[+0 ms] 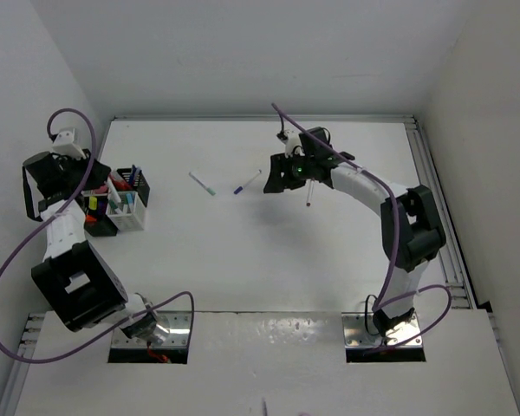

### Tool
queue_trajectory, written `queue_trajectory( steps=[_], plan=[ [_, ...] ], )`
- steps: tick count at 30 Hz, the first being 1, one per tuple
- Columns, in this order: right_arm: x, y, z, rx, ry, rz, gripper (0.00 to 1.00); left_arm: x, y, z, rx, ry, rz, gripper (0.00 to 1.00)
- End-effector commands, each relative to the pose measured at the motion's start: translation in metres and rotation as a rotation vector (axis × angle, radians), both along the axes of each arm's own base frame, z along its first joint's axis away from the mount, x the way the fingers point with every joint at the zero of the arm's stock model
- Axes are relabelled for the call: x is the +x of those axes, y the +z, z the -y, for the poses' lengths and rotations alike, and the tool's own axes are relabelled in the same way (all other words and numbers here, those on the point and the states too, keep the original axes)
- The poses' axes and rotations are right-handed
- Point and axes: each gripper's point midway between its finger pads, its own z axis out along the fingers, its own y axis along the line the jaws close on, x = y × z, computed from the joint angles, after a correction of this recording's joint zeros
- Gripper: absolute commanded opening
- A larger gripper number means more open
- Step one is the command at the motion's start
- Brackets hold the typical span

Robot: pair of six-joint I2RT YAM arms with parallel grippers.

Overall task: Sort the stationery into containers
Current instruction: Place the pen in the storage box.

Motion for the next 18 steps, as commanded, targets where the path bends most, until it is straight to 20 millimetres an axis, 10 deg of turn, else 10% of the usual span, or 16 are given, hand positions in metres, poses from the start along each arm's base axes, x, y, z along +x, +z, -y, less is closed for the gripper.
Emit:
queue_trajectory(
  steps=[1, 8, 18],
  plan=[
    [0.017, 0.006, 0.008, -0.060, -0.041, 0.080, 0.58, -0.002, -0.005, -0.012, 0.076, 0.007, 0.001, 0.00],
    [0.050, -0.025, 0.068, -0.306, -0.239, 0.121, 0.58, -0.008, -0.024, -0.015, 0.071, 0.036, -0.056, 0.52],
    [0.071, -0.065, 0.131, -0.491, -0.551, -0.025, 0.51, -0.010, 0.002, -0.006, 0.106, 0.015, 0.004, 0.59]
  ],
)
